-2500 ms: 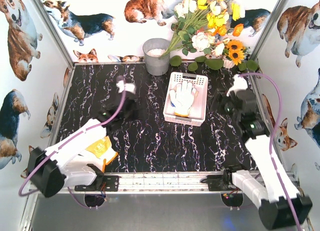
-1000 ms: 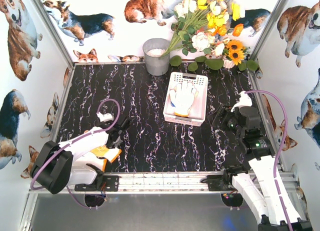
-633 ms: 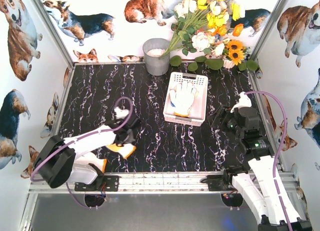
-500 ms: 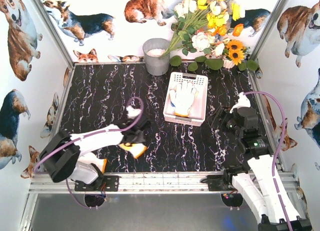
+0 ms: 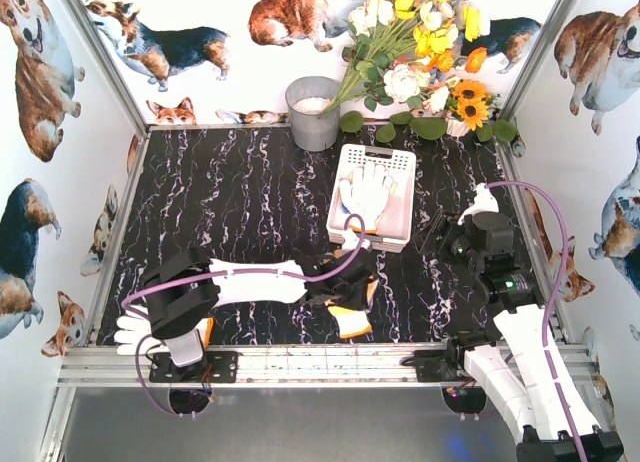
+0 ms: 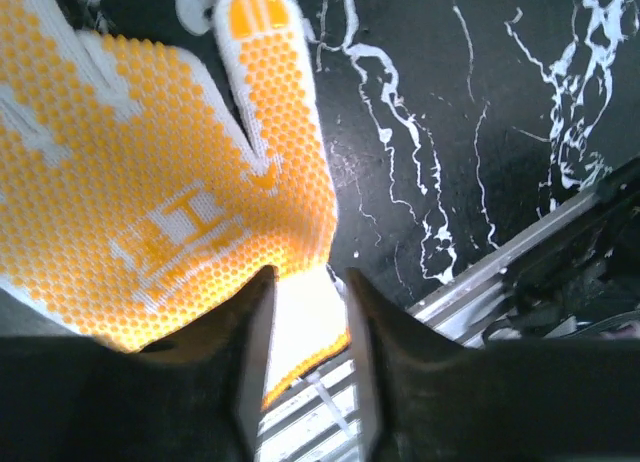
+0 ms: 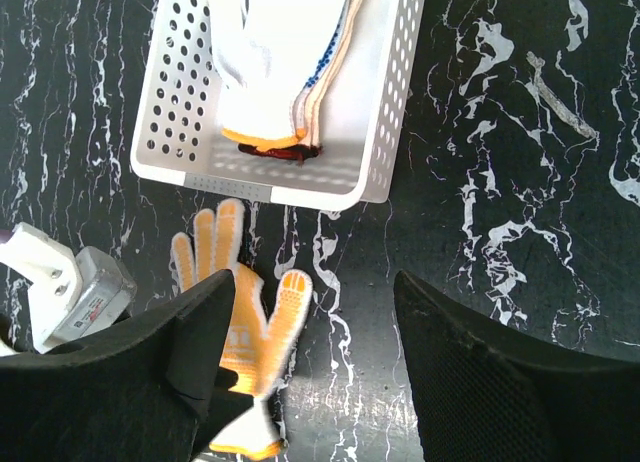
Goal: Put the gloves into the storage basket
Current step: Pick up the glove from the center of the board.
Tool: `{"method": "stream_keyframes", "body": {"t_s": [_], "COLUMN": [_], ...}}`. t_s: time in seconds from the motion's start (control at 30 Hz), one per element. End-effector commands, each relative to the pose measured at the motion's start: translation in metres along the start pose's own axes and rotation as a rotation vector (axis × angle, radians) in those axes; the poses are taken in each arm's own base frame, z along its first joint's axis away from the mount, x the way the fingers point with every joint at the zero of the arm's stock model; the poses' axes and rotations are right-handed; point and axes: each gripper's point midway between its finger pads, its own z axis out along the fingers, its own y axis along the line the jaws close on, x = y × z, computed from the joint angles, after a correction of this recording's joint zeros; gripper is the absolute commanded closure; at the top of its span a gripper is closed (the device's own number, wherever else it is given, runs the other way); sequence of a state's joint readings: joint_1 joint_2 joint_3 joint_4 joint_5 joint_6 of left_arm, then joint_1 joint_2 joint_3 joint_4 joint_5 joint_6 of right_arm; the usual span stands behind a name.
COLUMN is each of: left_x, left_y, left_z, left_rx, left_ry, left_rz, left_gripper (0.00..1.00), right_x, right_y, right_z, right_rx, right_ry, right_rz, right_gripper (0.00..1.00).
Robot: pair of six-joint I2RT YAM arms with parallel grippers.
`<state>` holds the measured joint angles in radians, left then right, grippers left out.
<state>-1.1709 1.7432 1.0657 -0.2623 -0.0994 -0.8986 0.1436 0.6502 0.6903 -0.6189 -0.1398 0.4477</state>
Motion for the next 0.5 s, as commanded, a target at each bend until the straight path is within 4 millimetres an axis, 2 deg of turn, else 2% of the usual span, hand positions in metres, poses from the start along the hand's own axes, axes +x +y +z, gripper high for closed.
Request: {"method": "stream_keyframes", "body": {"t_s": [0.0,0.1,0.17,0.23,0.37,0.47], "left_x": [-0.009,-0.027,-0.037,-0.042,-0.046,-0.045], "left_y": [-0.009,0.015,0.046,0.091,0.193,0.253], "left_z": [-0.007,-0.032,-0.049,-0.067,-0.110,-0.145], "left_rx": [0.046,-0.034,-0.133,-0.261,-0.521,-0.647], "left_ry": [-0.037,-0.123,-0.172,-0.203,-0.238,-0.300], "left_rz": [0.001,-0.027,-0.056,-0.106,-0.290,-0.454], "left_gripper": [0.63,0.35,0.23,0.20,0.19,0.15], "right_x": [-0.018,-0.019,-0.020,-0.020,-0.019,-0.019], "right_y": [0.014,0.016,0.016,0.016,0.016,0.013], "right_z": [-0.001,-0.002,-0.002,-0.002,-0.001,-0.002], "right_rx": [-0.058,-0.067,-0.068,-0.070,-0.072,-0.061], "right_ry": [-0.063,-0.067,-0.073,-0.075,-0.075,-0.072], "right_rz": [-0.013,-0.016,-0.016,-0.015,-0.015,-0.026], "right_gripper": [0.33,0.33,0.33,0.33,0.33,0.33]}}
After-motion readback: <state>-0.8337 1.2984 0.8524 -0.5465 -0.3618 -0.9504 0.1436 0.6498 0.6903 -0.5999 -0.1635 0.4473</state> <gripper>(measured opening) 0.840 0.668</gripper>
